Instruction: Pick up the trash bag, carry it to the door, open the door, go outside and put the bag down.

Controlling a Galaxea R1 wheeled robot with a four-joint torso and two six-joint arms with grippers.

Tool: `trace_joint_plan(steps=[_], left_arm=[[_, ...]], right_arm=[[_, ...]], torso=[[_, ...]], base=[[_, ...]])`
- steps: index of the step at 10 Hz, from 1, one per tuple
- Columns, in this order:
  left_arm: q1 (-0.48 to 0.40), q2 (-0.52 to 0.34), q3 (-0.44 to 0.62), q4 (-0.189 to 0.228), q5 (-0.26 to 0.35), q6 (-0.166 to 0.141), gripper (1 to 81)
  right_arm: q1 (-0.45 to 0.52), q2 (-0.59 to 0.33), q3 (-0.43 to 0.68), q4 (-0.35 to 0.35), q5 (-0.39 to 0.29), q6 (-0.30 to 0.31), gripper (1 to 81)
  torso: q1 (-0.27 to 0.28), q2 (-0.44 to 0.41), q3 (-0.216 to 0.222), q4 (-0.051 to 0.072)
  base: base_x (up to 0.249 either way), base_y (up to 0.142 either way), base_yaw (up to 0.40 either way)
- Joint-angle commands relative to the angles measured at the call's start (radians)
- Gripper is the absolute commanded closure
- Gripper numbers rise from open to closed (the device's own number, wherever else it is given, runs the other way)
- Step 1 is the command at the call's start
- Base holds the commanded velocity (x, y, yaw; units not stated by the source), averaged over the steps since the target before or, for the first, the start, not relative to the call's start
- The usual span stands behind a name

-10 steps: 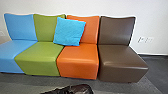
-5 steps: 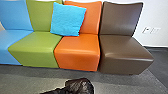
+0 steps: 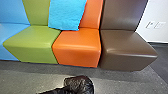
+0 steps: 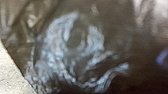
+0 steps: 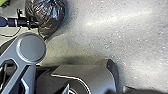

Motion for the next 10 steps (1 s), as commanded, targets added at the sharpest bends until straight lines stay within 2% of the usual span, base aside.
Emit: trace_joint_plan(steps=[1,4,5,6,10], left_arm=[[-0.08,0.001,-0.03,0.0,0.051,0.007,1.0],[-0.043,0.04,-0.138,0.004,0.057,0.011,1.0],[-0.04,0.037,-0.136,0.003,0.052,0.014,1.0],[-0.04,0.035,-0.133,0.004,0.052,0.016,81.1],[-0.037,0.031,-0.135,0.001,0.06,0.016,81.1]], right_arm=[[0.051,-0.07,0.042,0.01,-0.08,0.002,1.0],[0.051,-0.072,0.047,0.01,-0.08,0.002,1.0],[0.051,-0.068,0.047,0.008,-0.08,0.002,1.0],[0.051,-0.065,0.045,0.01,-0.08,0.002,1.0],[0.051,-0.055,0.039,0.008,-0.08,0.002,1.0]], torso=[[0.0,0.0,-0.086,0.0],[0.001,0.0,-0.189,0.0],[0.001,0.0,-0.13,0.0],[0.0,0.0,-0.153,0.001],[0.0,-0.001,-0.167,0.002]], base=[[0.0,0.0,0.0],[0.0,0.0,0.0],[0.0,0.0,0.0],[0.0,0.0,0.0],[0.0,0.0,0.0]])
